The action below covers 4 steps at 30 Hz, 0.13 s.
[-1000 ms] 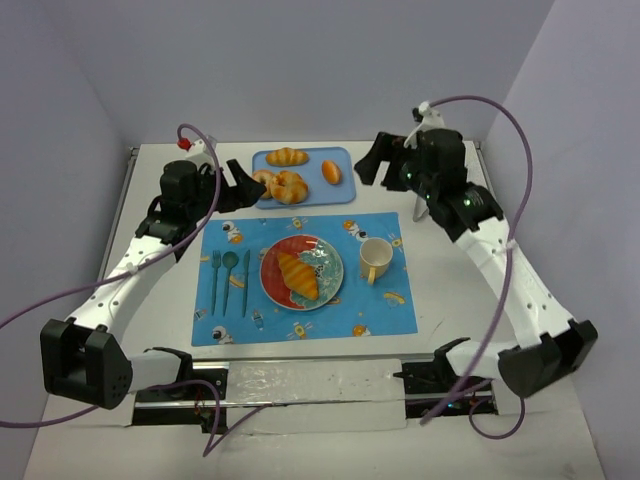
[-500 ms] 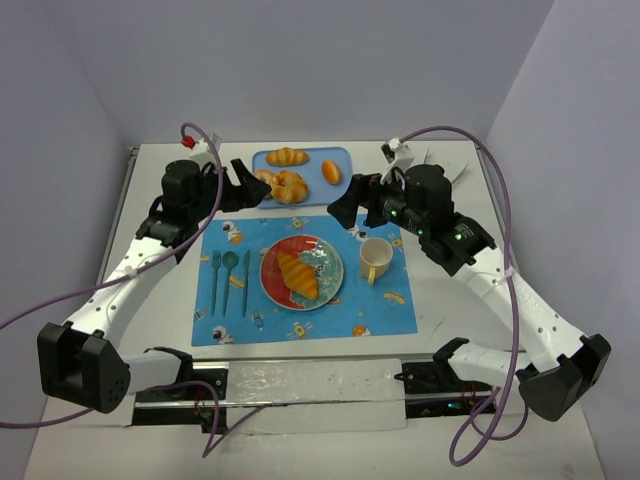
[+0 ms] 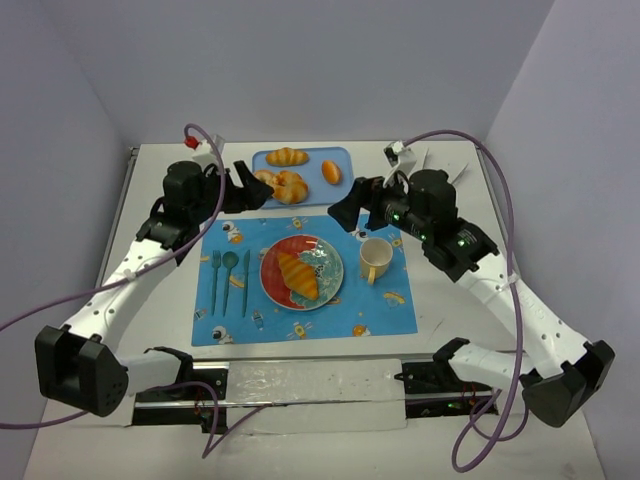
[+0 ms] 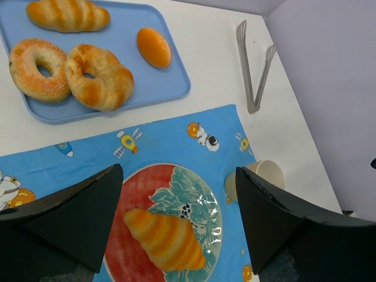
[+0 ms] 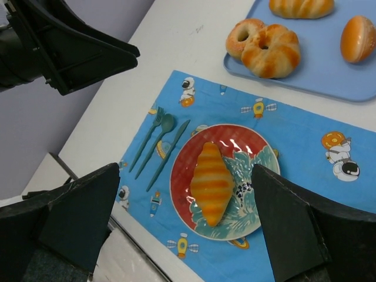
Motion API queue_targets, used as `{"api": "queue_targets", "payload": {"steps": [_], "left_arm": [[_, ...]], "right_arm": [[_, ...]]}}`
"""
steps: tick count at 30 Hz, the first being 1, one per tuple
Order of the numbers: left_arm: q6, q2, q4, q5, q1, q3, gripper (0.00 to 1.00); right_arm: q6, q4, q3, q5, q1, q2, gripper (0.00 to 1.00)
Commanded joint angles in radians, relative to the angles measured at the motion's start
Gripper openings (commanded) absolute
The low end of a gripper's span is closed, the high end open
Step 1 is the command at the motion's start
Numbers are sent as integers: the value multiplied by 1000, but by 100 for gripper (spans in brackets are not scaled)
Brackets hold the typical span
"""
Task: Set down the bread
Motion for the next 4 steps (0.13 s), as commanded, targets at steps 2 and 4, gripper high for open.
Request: {"api": "queue_targets", "payload": {"steps": [2, 4], "left_arm": [[15, -31, 8, -11, -7, 44, 88], [17, -28, 3, -10, -7, 50, 88]], "right_arm": [[-11, 45, -5, 17, 10, -22, 100], [-9, 45, -3, 28, 8, -27, 100]]}}
